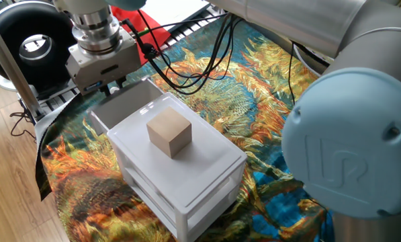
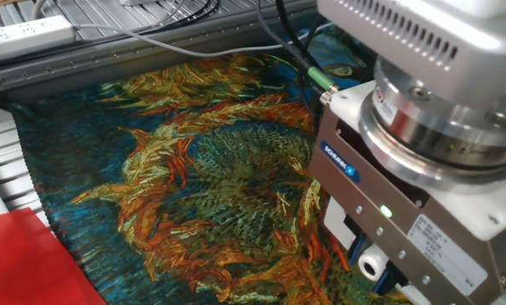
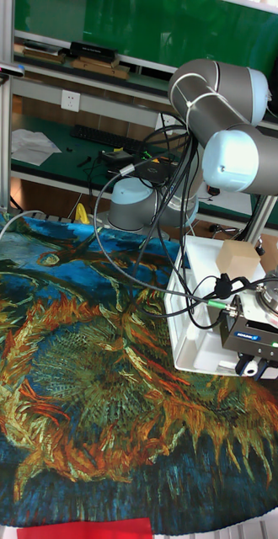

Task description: Grasp the handle and close the drawer

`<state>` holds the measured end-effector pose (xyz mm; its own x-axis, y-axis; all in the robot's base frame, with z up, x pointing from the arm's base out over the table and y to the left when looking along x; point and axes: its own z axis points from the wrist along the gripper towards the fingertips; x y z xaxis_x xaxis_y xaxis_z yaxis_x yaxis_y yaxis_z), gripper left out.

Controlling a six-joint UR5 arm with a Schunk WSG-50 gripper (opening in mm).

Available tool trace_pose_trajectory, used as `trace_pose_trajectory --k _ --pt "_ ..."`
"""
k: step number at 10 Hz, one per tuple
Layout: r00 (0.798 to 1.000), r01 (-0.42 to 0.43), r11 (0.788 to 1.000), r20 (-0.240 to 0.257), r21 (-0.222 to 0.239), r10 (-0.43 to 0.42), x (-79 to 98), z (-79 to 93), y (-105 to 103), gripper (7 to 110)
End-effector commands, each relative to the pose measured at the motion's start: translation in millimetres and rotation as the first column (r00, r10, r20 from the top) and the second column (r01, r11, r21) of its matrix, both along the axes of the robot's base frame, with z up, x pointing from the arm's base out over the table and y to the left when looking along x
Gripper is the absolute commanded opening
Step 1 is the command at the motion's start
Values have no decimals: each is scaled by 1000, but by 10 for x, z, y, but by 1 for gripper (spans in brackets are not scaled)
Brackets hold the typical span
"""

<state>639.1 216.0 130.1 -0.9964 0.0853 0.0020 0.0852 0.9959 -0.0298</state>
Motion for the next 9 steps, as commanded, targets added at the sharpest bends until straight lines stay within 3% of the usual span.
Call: trace_pose_trajectory --k 1,4,9 --pt "1000 3 1000 -3 12 -3 -73 35 19 7" --pt "1000 1 1000 -1 17 -1 -116 31 12 7" --pt "1000 -5 1000 0 6 5 -248 -126 -42 7"
